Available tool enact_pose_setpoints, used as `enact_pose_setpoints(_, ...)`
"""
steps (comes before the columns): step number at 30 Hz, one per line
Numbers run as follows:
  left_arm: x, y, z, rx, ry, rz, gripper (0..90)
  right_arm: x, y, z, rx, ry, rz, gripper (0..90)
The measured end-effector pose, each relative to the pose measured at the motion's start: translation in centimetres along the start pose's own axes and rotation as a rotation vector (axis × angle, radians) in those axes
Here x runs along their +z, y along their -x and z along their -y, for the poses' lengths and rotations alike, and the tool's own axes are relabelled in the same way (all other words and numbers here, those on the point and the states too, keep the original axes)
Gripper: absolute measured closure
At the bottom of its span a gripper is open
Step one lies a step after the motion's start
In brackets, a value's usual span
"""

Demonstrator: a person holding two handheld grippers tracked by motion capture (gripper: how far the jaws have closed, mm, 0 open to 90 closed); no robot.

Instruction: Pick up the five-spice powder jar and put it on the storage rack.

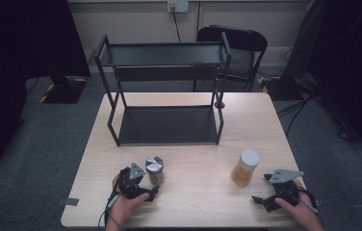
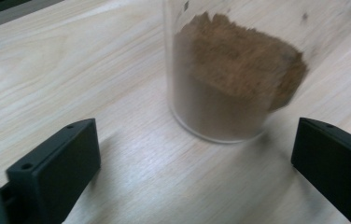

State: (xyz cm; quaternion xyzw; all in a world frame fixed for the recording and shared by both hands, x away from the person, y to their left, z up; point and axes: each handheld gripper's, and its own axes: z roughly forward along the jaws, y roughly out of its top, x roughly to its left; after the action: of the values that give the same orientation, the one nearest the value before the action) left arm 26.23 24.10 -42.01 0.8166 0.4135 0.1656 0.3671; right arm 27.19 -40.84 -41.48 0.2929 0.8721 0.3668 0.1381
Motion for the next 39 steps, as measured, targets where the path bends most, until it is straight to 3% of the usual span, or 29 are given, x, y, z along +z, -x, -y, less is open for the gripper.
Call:
enact_pose_setpoints(12, -0.2, 0.0, -0.6, -0.045, 0.061, 0.02, 1.9, 0.0, 0.0, 0.0, 0.0, 0.0, 0.0, 0.0)
enact_pose_setpoints(16, -0.1, 0.0, -0.6, -0.077, 0.087, 0.024, 2.6, 0.0, 0.0, 0.0, 0.0, 0.0, 0.0, 0.0)
enact_pose_setpoints(22, 0.4, 0.2, -0.8, -0.081, 0.103, 0.02, 6.1, 0.0, 0.0, 0.0, 0.0, 0.001, 0.0, 0.0)
enact_pose_setpoints(32, 1.3, 0.4, -0.9, -0.041, 0.125, 0.042, 27.3, 0.0, 0.0, 0.0, 0.0, 0.001, 0.001, 0.0)
enact_pose_setpoints(39, 1.3, 1.0, -1.7, -0.02, 0.102, 0.012, 30.0, 0.0, 0.0, 0.0, 0.0, 0.001, 0.0, 0.0)
